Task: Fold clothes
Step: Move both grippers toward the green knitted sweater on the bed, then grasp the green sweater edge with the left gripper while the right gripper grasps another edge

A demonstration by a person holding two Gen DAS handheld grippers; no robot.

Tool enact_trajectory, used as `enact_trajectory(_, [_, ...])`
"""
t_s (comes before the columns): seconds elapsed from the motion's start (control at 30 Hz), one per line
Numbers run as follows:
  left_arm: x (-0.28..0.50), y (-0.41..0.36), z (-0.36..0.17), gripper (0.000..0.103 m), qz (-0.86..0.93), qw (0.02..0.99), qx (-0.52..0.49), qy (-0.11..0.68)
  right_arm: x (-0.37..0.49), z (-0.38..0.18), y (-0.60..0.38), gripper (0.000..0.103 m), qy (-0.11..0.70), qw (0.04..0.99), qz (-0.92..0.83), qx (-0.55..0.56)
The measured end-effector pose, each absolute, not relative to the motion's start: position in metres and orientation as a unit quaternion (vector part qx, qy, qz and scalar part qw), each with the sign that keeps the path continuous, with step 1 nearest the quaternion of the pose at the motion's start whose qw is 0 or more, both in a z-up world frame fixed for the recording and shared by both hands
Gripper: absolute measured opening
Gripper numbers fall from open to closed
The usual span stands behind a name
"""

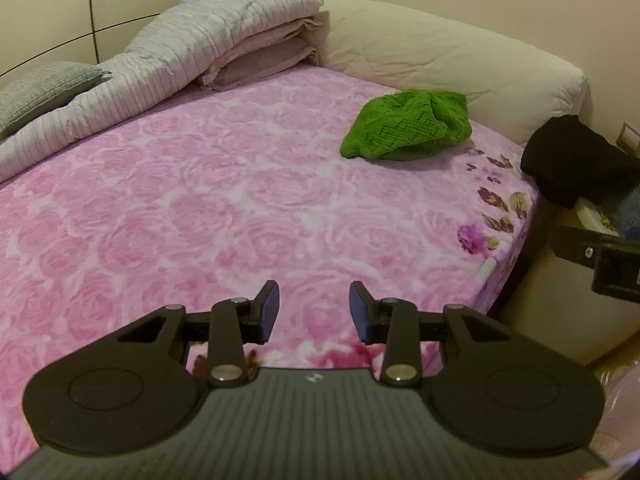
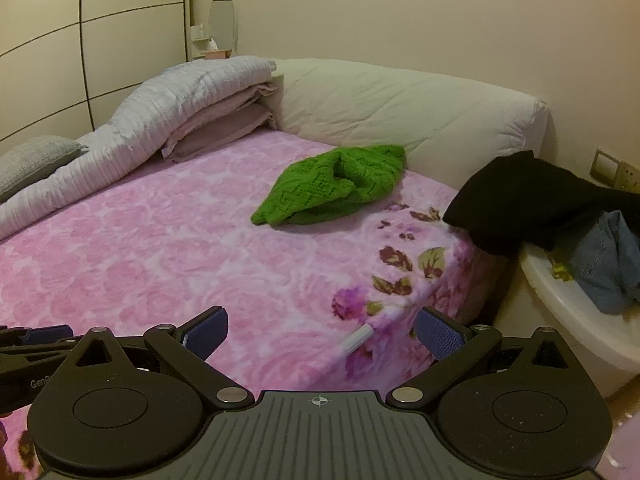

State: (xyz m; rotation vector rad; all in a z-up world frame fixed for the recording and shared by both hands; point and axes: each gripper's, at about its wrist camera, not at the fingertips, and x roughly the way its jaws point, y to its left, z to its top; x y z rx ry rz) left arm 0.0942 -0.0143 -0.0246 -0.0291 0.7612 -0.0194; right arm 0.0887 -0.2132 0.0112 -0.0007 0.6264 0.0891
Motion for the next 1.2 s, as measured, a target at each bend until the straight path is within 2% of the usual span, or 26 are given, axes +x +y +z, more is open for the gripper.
enact_trajectory(0.87, [0.211,-0.039,-0.054,0.034,-0.024,0.919,0.002,0.393,0.199,-0.021,-0.252,0.103,0.323,0.945,0.044,0.006])
enact_trajectory(1.2, [0.268,-0.061,-0.075,0.034,-0.063,0.924,0.045,0.374,0.255,-0.048,-0.275,0.103,0.322,0.945,0.05,-0.001])
